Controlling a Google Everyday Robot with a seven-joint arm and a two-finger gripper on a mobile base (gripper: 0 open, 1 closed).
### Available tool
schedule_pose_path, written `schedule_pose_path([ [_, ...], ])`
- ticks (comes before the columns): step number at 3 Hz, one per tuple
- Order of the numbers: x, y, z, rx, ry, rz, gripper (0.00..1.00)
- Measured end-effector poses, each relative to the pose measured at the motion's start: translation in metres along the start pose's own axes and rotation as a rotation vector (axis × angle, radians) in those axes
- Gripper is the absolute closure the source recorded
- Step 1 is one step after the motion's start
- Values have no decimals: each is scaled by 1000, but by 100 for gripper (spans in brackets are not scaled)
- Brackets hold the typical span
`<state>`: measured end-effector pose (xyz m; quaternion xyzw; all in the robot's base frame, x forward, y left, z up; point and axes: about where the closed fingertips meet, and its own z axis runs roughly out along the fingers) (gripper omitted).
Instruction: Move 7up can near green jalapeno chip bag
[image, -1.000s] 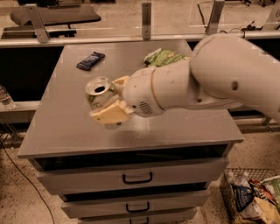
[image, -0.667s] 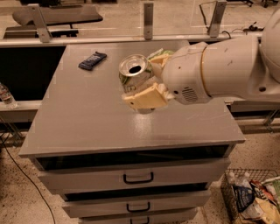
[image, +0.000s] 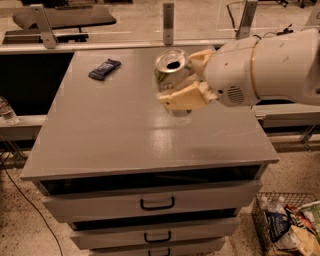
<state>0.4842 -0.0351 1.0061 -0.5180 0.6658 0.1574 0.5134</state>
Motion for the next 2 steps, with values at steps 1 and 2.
schedule_pose_path([
  [1, 18, -57, -24, 56, -31, 7, 100],
  [2, 30, -115, -59, 139, -46, 12, 100],
])
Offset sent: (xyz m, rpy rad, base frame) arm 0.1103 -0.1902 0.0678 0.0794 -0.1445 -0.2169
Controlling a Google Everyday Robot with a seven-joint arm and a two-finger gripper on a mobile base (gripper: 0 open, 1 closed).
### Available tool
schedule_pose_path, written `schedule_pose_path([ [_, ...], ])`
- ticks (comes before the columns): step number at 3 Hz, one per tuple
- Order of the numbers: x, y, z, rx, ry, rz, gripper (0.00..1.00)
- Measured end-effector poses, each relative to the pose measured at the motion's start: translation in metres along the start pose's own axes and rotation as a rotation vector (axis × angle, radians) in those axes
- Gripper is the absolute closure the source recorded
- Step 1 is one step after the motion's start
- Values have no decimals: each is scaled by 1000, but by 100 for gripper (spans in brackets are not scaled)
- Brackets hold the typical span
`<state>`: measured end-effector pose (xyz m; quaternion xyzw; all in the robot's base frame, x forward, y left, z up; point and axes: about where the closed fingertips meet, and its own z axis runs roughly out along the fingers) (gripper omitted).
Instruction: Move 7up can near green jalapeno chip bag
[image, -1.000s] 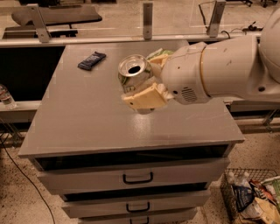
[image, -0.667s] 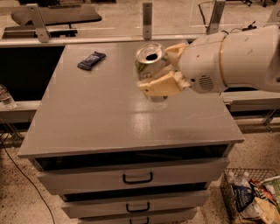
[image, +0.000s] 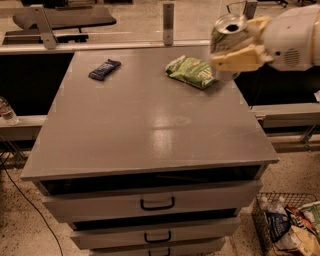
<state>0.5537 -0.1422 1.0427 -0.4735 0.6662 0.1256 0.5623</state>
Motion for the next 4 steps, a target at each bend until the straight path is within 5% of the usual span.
schedule_pose_path([
  [2, -9, -12, -7, 30, -11, -15, 100],
  [3, 8, -47, -14, 103, -34, -2, 100],
  [4, 62, -105, -11, 182, -36, 99, 100],
])
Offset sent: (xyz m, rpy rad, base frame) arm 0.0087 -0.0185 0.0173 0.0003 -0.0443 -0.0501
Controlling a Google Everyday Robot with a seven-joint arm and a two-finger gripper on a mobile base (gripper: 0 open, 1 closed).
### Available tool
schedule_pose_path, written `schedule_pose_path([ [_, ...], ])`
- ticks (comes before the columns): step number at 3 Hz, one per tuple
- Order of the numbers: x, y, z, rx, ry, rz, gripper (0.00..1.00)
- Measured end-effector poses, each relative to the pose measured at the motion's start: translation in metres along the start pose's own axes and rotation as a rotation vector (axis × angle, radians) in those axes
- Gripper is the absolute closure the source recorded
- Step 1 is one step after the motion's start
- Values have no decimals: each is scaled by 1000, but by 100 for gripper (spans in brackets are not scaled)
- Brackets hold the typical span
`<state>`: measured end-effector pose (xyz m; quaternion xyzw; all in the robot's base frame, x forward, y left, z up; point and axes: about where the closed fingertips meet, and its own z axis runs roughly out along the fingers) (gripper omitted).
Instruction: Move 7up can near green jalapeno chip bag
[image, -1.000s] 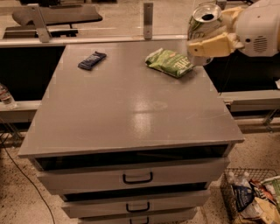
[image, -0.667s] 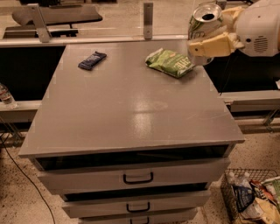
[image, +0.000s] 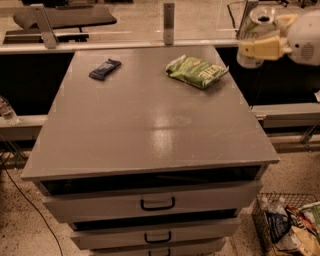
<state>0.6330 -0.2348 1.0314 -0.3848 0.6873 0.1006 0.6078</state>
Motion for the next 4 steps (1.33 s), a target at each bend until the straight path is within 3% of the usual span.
schedule_pose_path([
  [2, 78, -41, 27, 39, 94, 142, 100],
  [4, 121, -34, 68, -2, 102, 241, 99],
])
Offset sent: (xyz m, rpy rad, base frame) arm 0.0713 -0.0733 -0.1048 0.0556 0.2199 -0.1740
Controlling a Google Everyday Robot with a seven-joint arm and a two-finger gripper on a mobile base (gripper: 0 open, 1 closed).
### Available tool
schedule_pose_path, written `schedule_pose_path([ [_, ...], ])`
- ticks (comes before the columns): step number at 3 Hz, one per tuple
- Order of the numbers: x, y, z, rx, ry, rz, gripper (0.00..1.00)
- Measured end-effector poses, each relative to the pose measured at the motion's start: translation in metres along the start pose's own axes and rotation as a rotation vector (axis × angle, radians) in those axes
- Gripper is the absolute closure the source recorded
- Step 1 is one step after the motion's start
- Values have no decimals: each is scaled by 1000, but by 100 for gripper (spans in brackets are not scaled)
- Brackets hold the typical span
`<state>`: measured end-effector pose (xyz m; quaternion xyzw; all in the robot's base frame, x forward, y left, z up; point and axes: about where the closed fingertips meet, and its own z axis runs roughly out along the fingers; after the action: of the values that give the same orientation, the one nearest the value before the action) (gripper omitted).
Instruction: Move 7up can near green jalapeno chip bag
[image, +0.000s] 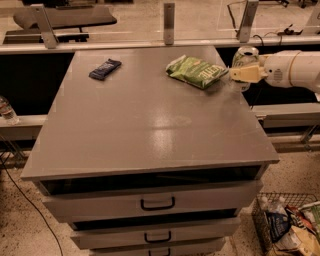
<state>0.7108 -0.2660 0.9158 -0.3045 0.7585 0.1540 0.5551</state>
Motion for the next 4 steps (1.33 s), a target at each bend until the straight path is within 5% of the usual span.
schedule_pose_path([
  [2, 18, 4, 35, -26, 3, 49, 54],
  [4, 8, 12, 51, -22, -55, 72, 8],
])
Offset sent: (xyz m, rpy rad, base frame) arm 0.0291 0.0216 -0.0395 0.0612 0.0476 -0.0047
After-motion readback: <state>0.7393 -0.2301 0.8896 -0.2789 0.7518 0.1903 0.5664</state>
